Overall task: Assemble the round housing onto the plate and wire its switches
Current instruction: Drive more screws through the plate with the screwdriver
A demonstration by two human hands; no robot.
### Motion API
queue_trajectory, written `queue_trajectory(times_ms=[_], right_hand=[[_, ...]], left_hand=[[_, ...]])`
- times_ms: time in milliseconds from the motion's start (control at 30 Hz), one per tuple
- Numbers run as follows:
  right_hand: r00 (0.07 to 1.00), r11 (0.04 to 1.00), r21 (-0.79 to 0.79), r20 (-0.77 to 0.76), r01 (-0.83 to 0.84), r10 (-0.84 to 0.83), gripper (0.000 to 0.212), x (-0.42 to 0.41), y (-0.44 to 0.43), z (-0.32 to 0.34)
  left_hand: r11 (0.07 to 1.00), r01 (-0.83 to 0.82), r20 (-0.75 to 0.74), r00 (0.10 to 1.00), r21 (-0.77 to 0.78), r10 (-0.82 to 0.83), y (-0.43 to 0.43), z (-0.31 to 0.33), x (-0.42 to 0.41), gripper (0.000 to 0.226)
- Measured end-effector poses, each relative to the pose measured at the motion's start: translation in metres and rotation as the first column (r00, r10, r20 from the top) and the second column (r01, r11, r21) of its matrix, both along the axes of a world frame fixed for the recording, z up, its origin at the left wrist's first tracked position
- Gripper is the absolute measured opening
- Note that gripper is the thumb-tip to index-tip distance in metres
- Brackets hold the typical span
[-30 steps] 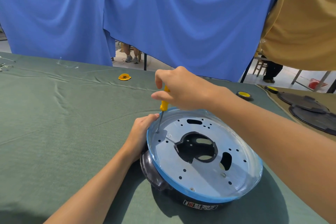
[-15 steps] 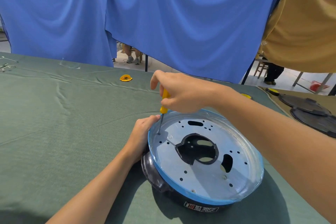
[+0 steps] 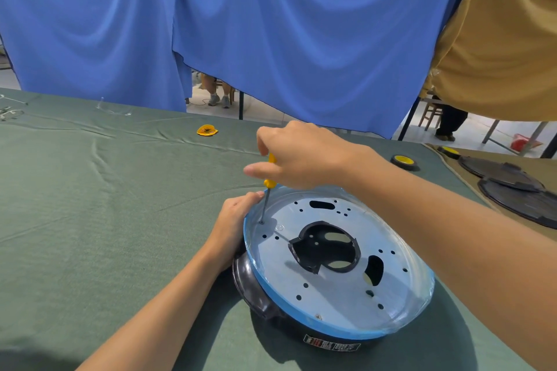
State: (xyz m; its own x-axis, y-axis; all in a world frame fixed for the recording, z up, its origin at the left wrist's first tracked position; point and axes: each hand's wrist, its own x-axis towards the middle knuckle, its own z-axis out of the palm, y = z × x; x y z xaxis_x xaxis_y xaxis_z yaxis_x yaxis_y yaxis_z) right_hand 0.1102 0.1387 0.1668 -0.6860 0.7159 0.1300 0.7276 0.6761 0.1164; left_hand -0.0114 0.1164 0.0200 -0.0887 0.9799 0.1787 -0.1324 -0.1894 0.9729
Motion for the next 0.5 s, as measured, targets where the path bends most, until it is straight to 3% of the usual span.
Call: queue_trajectory(times_ms=[100, 200, 300, 400, 500], right_hand=[[0.997, 0.982, -0.174, -0.03, -0.074, 0.069, 0.033, 0.002, 0.001, 0.007], [0.99, 0.989, -0.086, -0.076, -0.123, 0.116, 0.014, 0.0, 0.001, 0.004], [0.998, 0.998, -0.041, -0.046, -0.047, 0.046, 0.031, -0.003, 0.002, -0.001], [0.997, 0.973, -0.222, 0.032, -0.066, 0.075, 0.044, 0.001, -0.001, 0.009], [0.989, 0.978, -0.16, 0.031, -0.135, 0.141, 0.025, -0.002, -0.002, 0.014]], left_hand=[[1.0, -0.006, 0.008, 1.0, -0.006, 0.006, 0.0, -0.001, 0.001, 0.048], [1.0, -0.014, 0.004, 1.0, -0.017, 0.014, -0.001, -0.001, 0.001, 0.05], [1.0, -0.012, 0.0, 1.0, -0.008, 0.012, -0.001, -0.001, 0.001, 0.045], [1.0, -0.017, 0.008, 1.0, -0.016, 0.017, 0.0, -0.001, 0.002, 0.042], [0.999, -0.02, 0.021, 1.0, -0.036, 0.021, -0.001, 0.0, 0.002, 0.034]])
